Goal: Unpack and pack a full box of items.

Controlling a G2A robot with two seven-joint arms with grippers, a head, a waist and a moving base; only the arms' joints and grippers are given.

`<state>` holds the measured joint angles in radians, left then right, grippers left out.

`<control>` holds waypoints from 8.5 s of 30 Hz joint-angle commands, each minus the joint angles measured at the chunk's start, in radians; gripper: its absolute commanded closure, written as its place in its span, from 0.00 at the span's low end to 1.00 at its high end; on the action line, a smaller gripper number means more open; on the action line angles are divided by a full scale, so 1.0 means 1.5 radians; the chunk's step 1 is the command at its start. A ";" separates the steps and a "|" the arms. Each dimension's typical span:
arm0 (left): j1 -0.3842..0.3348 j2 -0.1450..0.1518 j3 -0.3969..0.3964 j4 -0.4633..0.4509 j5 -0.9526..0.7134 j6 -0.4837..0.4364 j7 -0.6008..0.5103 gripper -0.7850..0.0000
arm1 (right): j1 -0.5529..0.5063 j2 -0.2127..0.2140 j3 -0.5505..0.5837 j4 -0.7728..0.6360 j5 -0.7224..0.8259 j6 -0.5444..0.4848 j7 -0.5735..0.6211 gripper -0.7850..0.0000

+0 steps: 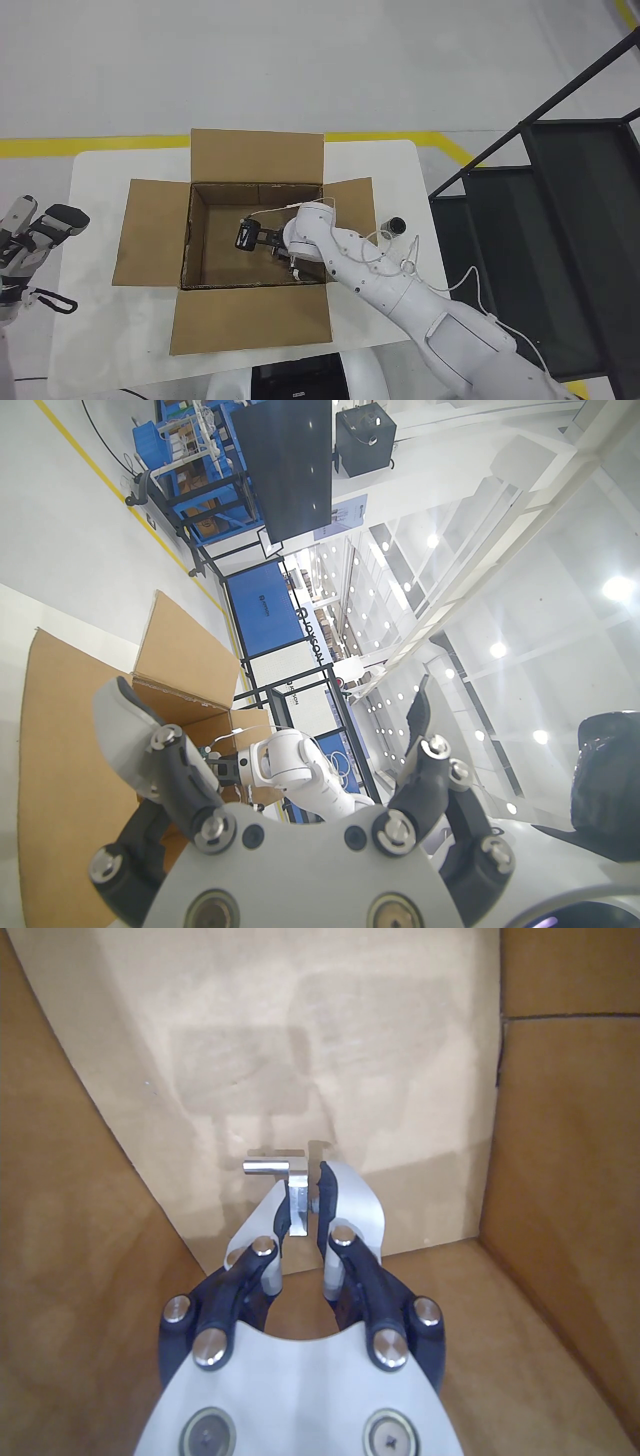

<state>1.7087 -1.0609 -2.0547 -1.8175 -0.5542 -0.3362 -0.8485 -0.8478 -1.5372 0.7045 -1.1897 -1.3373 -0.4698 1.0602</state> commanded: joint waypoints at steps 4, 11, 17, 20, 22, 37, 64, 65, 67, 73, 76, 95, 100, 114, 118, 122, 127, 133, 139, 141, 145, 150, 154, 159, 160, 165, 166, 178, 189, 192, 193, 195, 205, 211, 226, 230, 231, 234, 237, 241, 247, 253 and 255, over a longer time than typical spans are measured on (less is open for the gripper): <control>0.000 0.000 0.000 0.000 0.000 0.000 0.000 0.00 | -0.046 0.024 0.062 -0.116 0.037 -0.043 -0.003 1.00; 0.000 0.000 0.000 0.000 0.000 0.000 0.000 0.00 | -0.174 0.068 0.195 -0.320 0.099 -0.115 -0.044 1.00; 0.000 0.000 0.000 0.000 0.000 0.000 0.000 0.00 | -0.260 0.090 0.275 -0.416 0.145 -0.130 -0.119 1.00; 0.000 0.000 0.000 0.000 0.000 0.000 0.000 0.00 | -0.289 0.096 0.298 -0.438 0.173 -0.133 -0.163 1.00; 0.000 0.000 0.000 0.000 0.000 0.000 0.000 0.00 | -0.304 0.099 0.310 -0.447 0.195 -0.141 -0.192 1.00; 0.000 0.000 0.000 0.000 0.000 0.000 0.000 0.00 | -0.333 0.108 0.327 -0.450 0.273 -0.172 -0.254 1.00; 0.000 0.000 0.000 0.000 0.000 0.000 0.000 0.00 | -0.333 0.108 0.327 -0.450 0.273 -0.172 -0.254 1.00; 0.000 0.000 0.000 0.000 0.000 0.000 0.000 0.00 | -0.333 0.108 0.327 -0.450 0.273 -0.172 -0.254 1.00; 0.000 0.000 0.000 0.000 0.000 0.000 0.000 0.00 | -0.333 0.108 0.327 -0.450 0.273 -0.172 -0.254 1.00; 0.000 0.000 0.000 0.000 0.000 0.000 0.000 0.00 | -0.333 0.108 0.327 -0.450 0.273 -0.172 -0.254 1.00; 0.000 0.000 0.000 0.000 0.000 0.000 0.000 0.00 | -0.333 0.108 0.327 -0.450 0.273 -0.172 -0.254 1.00; 0.000 0.000 0.000 0.000 0.000 0.000 0.000 0.00 | -0.430 0.162 0.516 -0.543 0.516 -0.265 -0.183 1.00; 0.000 0.000 0.000 0.000 0.000 0.000 0.000 0.00 | -0.494 0.187 0.634 -0.578 0.625 -0.304 -0.141 1.00; 0.000 0.000 0.000 0.000 0.000 0.000 0.000 0.00 | -0.694 0.216 0.857 -0.528 0.657 -0.295 -0.168 1.00; 0.000 0.000 0.000 0.000 0.000 0.000 0.000 0.00 | -0.710 0.218 0.854 -0.517 0.568 -0.265 -0.173 1.00; 0.000 0.000 0.000 0.000 0.000 0.000 0.000 0.00 | -0.702 0.218 0.822 -0.497 0.468 -0.233 -0.187 1.00; 0.000 0.000 0.000 0.000 0.000 0.000 0.000 0.00 | -0.679 0.220 0.770 -0.469 0.351 -0.190 -0.201 1.00; 0.000 0.000 0.000 0.000 0.000 0.000 0.000 0.00 | -0.642 0.222 0.699 -0.431 0.218 -0.147 -0.198 1.00; 0.000 0.000 0.000 0.000 0.000 0.000 0.000 0.00 | -0.610 0.223 0.625 -0.387 0.089 -0.098 -0.203 1.00; 0.000 0.000 0.000 0.000 0.000 0.000 0.000 0.00 | -0.601 0.223 0.602 -0.370 0.066 -0.086 -0.213 1.00; 0.000 0.000 0.000 0.000 0.000 0.000 0.000 0.00 | -0.579 0.222 0.569 -0.331 0.035 -0.066 -0.229 1.00; 0.000 0.000 0.000 0.000 0.000 0.000 0.000 0.00 | -0.562 0.223 0.538 -0.305 -0.002 -0.059 -0.233 1.00; 0.000 0.000 0.000 0.000 0.000 0.000 0.000 0.00 | -0.550 0.223 0.520 -0.283 -0.006 -0.048 -0.243 1.00; 0.000 0.000 0.000 0.000 0.000 0.000 0.000 0.00 | -0.544 0.226 0.521 -0.281 0.015 -0.062 -0.238 0.00; 0.000 0.000 0.000 0.000 0.000 0.000 0.000 0.00 | -0.547 0.228 0.528 -0.288 0.021 -0.067 -0.236 0.00; 0.000 0.000 0.000 0.000 0.000 0.000 0.000 0.00 | -0.584 0.237 0.574 -0.358 0.065 -0.101 -0.231 0.00; 0.000 0.000 0.000 0.000 0.000 0.000 0.000 0.00 | -0.593 0.239 0.585 -0.373 0.080 -0.111 -0.232 0.00; 0.000 0.000 0.000 0.000 0.000 0.000 0.000 0.00 | -0.690 0.266 0.736 -0.478 0.426 -0.318 -0.260 0.00; 0.000 0.000 0.000 0.000 0.000 0.000 0.000 0.00 | -0.724 0.282 0.759 -0.511 0.515 -0.362 -0.272 0.00; 0.000 0.000 0.000 0.000 0.000 0.000 0.000 0.00 | -0.724 0.282 0.759 -0.511 0.515 -0.362 -0.272 0.00; 0.000 0.000 0.000 0.000 0.000 0.000 0.000 0.00 | -0.724 0.282 0.759 -0.511 0.515 -0.362 -0.272 0.00; 0.000 0.000 0.000 0.000 0.000 0.000 0.000 0.00 | -0.724 0.282 0.759 -0.511 0.515 -0.362 -0.272 0.00; 0.000 0.000 0.000 0.000 0.000 0.000 0.000 0.00 | -0.724 0.282 0.759 -0.511 0.515 -0.362 -0.272 0.00; 0.000 0.000 0.000 0.000 0.000 0.000 0.000 0.00 | -0.724 0.282 0.759 -0.511 0.515 -0.362 -0.272 0.00; 0.000 0.000 0.000 0.000 0.000 0.000 0.000 0.00 | -0.724 0.282 0.759 -0.511 0.515 -0.362 -0.272 0.00; 0.000 0.000 0.000 0.000 0.000 0.000 0.000 0.00 | -0.724 0.282 0.759 -0.511 0.515 -0.362 -0.272 0.00; 0.000 0.000 0.000 0.000 0.000 0.000 0.000 0.00 | -0.724 0.282 0.759 -0.511 0.515 -0.362 -0.272 0.00; 0.000 0.000 0.000 0.000 0.000 0.000 0.000 0.00 | -0.724 0.282 0.759 -0.511 0.515 -0.362 -0.272 0.00; 0.000 0.000 0.000 0.000 0.000 0.000 0.000 0.00 | -0.724 0.282 0.759 -0.511 0.515 -0.362 -0.272 0.00; 0.000 0.000 0.000 0.000 0.000 0.000 0.000 0.00 | -0.724 0.282 0.759 -0.511 0.515 -0.362 -0.272 0.00; 0.000 0.000 0.000 0.000 0.000 0.000 0.000 0.00 | -0.716 0.282 0.757 -0.514 0.485 -0.345 -0.265 0.00; 0.000 0.000 0.000 0.000 0.000 0.000 0.000 0.00 | -0.682 0.275 0.691 -0.496 0.264 -0.267 -0.331 0.00; 0.000 0.000 0.000 0.000 0.000 0.000 0.000 0.00 | -0.671 0.273 0.670 -0.466 0.218 -0.239 -0.358 0.00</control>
<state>1.7087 -1.0609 -2.0547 -1.8175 -0.5542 -0.3362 -0.8485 -1.8634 -1.1261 1.7245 -1.9142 -0.9595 -0.8549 0.5440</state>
